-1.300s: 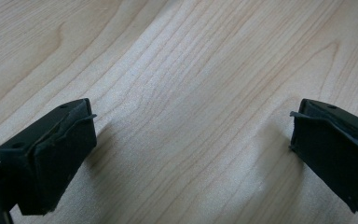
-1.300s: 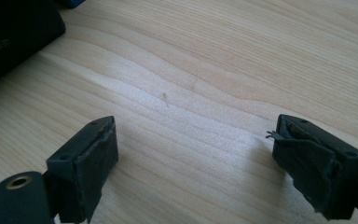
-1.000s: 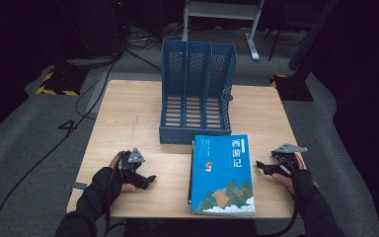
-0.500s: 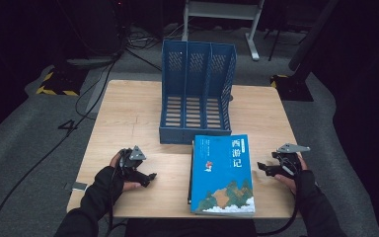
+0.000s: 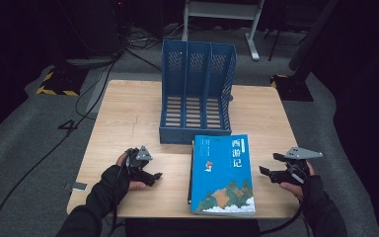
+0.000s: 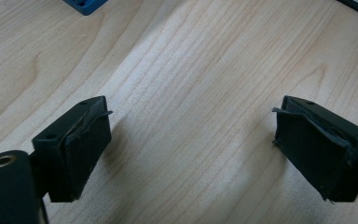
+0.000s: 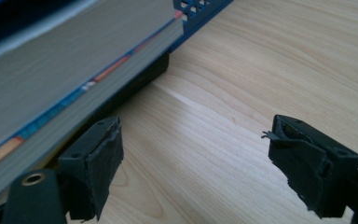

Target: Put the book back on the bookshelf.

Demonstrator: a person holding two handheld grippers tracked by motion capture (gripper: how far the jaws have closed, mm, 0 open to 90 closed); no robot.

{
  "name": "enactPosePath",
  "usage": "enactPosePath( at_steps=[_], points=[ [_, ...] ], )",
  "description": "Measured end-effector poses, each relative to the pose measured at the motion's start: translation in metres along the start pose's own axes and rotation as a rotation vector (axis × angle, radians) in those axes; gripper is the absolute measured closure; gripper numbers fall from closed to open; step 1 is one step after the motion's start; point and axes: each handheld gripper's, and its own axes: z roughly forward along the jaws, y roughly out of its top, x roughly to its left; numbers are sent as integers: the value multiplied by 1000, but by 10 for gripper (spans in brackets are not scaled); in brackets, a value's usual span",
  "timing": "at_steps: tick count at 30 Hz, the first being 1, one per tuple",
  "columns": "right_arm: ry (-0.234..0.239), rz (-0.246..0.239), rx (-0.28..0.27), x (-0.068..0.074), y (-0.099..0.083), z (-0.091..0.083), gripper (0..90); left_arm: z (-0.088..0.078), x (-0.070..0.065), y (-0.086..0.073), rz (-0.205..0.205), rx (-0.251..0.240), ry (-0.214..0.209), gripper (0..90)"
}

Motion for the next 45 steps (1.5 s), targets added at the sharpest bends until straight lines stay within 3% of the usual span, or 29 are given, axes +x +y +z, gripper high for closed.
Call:
enactPosePath(
  at_steps=[10, 16, 24, 32, 37, 45],
  points=[
    [15, -36, -20, 12, 9, -6, 205, 2, -11, 10, 72, 12, 18, 190],
    [13, -38, -23, 15, 10, -9, 207, 3, -15, 17, 84, 2, 15, 208],
    [28, -55, -32, 21, 12, -17, 204, 4, -20, 26, 101, -14, -17, 229],
    [43, -74, -37, 30, 16, -19, 213, 8, -30, 39, 157, -34, -25, 220],
    [46, -87, -36, 34, 19, -21, 247, 10, -35, 46, 168, -45, -47, 226],
    [61, -86, -26, 42, 27, -27, 260, 14, -46, 61, 207, -62, -43, 232]
  ],
)
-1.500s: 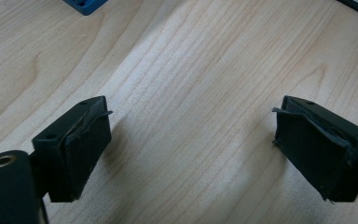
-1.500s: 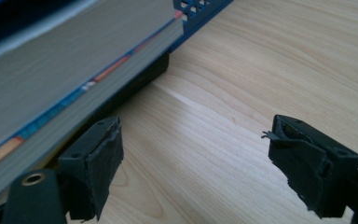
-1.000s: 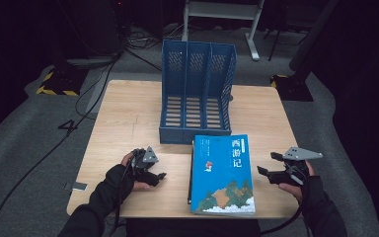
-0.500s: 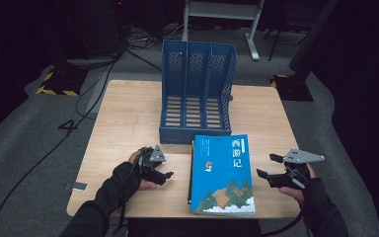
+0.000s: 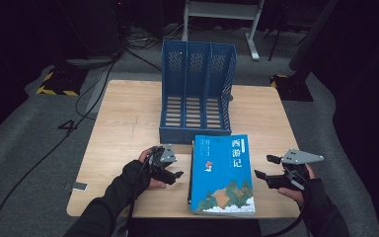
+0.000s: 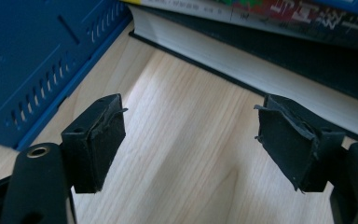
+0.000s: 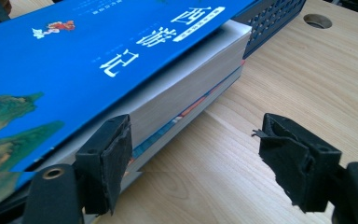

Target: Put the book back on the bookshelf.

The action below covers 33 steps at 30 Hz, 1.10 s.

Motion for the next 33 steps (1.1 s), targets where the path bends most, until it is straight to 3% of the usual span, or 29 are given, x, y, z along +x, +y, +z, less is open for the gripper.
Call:
enactPosePath(
  at_steps=[9, 11, 18, 22, 26, 30, 33],
  points=[
    [60, -22, 38, 14, 13, 0, 272, 2, -3, 14, 35, -21, 1, 235],
    [55, -23, 50, 16, 16, 1, 273, 3, -3, 16, 40, -27, 3, 233],
    [75, -13, 33, 17, 21, -5, 265, 7, -5, 21, 44, -27, 4, 235],
    [115, -32, 59, 24, 22, 0, 257, 9, -6, 23, 46, -32, 4, 233],
    [120, -42, 103, 29, 20, 10, 252, 8, -6, 23, 42, -42, 4, 235],
    [159, -21, 126, 30, 17, 17, 224, 6, -5, 24, 39, -56, 7, 240],
    [207, 20, 147, 26, 15, 22, 189, 5, -4, 25, 35, -71, 10, 251]
  ],
)
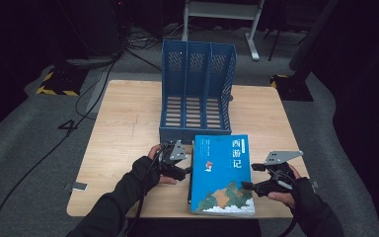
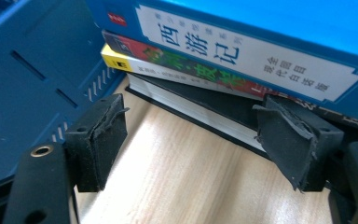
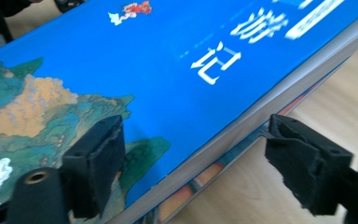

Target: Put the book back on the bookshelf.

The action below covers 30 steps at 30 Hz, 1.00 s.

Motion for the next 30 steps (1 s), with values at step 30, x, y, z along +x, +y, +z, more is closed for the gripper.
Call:
enactPosePath(
  at_steps=[30],
  points=[
    [196, 7, -82, -18, 15, 19, 449, 7, 6, -3, -57, -2, -14, 253]
  ],
)
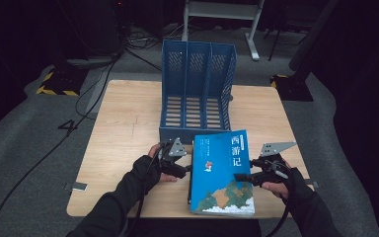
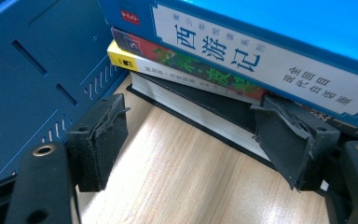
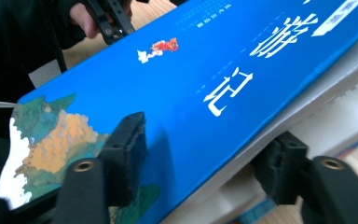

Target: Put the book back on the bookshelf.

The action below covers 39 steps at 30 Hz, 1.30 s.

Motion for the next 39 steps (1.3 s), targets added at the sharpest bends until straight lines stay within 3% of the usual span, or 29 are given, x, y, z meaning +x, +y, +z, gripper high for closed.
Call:
enactPosePath(
  at_steps=[2, 6, 11, 20, 27, 28, 31, 39],
  points=[
    [8, 3, -6, -1, 0, 1, 476, 0, 0, 0, 2, 2, 0, 254],
    [68, 20, -45, -8, 0, 10, 588, 1, 1, -2, -10, -10, -1, 253],
    [74, 9, -59, -8, 1, 12, 610, 1, 5, -3, -42, -36, -12, 260],
    [68, -26, -70, -5, 10, 22, 628, 7, 7, -9, -45, -17, -22, 270],
    [64, -41, -68, -3, 17, 31, 637, 5, 14, -16, -63, -17, -34, 393],
    [66, -46, -66, -3, 20, 34, 642, 5, 18, -19, -90, -30, -59, 446],
    [68, -53, -65, -2, 22, 37, 644, 3, 24, -23, -140, -60, -72, 548],
    [65, -82, -96, 1, 23, 36, 646, -2, 25, -18, -126, -76, -80, 663]
  ],
)
